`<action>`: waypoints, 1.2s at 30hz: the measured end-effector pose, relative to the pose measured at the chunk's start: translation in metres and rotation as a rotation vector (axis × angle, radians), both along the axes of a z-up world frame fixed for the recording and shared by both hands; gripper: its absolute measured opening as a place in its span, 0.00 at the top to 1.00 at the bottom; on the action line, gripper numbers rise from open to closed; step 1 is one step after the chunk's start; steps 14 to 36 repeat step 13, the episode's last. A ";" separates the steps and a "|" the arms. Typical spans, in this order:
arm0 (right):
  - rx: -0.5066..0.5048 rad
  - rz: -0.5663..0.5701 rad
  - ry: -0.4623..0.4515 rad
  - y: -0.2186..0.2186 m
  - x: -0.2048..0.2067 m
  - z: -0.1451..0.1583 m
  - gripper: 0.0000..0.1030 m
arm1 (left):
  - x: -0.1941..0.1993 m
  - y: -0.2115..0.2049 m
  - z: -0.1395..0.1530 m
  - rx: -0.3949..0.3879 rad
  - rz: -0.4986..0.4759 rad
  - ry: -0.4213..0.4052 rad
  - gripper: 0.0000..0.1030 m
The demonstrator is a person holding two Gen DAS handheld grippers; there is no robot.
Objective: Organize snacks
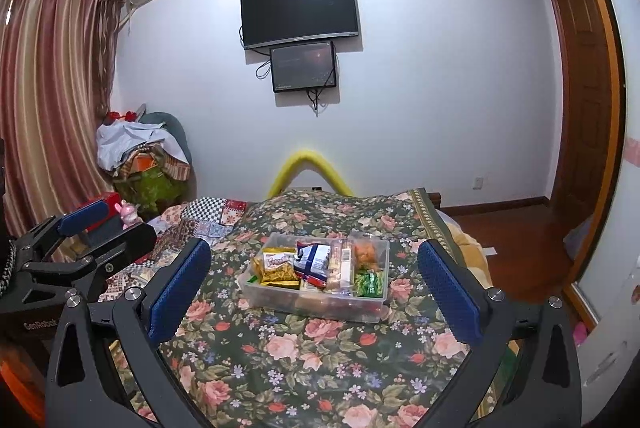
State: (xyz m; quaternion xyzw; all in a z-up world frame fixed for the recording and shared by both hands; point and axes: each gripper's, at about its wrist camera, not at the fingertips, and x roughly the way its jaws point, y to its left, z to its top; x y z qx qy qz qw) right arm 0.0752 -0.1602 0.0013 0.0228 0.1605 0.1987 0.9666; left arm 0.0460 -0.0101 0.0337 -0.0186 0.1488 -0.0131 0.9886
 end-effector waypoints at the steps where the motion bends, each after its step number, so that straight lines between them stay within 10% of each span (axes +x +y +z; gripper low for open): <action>1: 0.000 0.001 0.000 0.000 0.000 0.000 0.00 | 0.000 0.000 0.000 -0.001 -0.001 0.000 0.00; 36: -0.001 0.005 -0.001 0.002 -0.001 0.001 0.00 | 0.002 0.001 -0.001 -0.008 -0.001 0.014 0.00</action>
